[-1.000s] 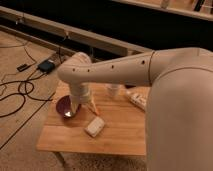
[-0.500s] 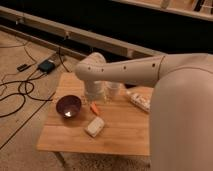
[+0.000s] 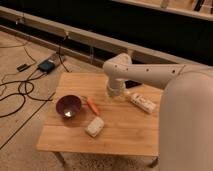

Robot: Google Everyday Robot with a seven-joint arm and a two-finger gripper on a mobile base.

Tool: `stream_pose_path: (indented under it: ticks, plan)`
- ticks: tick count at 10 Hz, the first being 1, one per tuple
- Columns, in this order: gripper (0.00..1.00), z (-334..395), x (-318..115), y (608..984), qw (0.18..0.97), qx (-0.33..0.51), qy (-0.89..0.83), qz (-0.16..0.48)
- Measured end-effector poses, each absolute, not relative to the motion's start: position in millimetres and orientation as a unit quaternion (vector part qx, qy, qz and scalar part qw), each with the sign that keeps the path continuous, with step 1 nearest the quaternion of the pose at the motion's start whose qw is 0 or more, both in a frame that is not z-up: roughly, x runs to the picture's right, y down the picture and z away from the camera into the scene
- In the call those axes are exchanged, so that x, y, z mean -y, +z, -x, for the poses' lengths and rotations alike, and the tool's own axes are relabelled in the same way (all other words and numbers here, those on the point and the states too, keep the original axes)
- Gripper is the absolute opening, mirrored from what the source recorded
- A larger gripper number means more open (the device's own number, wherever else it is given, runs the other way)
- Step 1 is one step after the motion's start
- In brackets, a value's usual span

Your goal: Place the bottle in the ceramic bowl

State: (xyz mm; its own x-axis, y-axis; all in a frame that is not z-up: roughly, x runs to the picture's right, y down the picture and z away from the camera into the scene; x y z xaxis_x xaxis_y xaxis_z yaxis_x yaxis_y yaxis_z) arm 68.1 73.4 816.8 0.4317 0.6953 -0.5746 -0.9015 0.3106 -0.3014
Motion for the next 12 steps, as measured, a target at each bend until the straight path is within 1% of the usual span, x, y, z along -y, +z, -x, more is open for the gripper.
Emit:
stream_pose_path:
  ticks: [2, 4, 6, 9, 12]
  plan:
    - [0.65, -91, -67, 833, 0.805, -0.159, 0.480, 0.311]
    - [0.65, -123, -61, 852, 0.810, -0.168, 0.466, 0.315]
    - [0.65, -152, -54, 869, 0.814, -0.188, 0.458, 0.304]
    - [0.65, -174, -49, 894, 0.820, -0.209, 0.451, 0.285]
    - [0.65, -190, -56, 915, 0.816, -0.228, 0.451, 0.282]
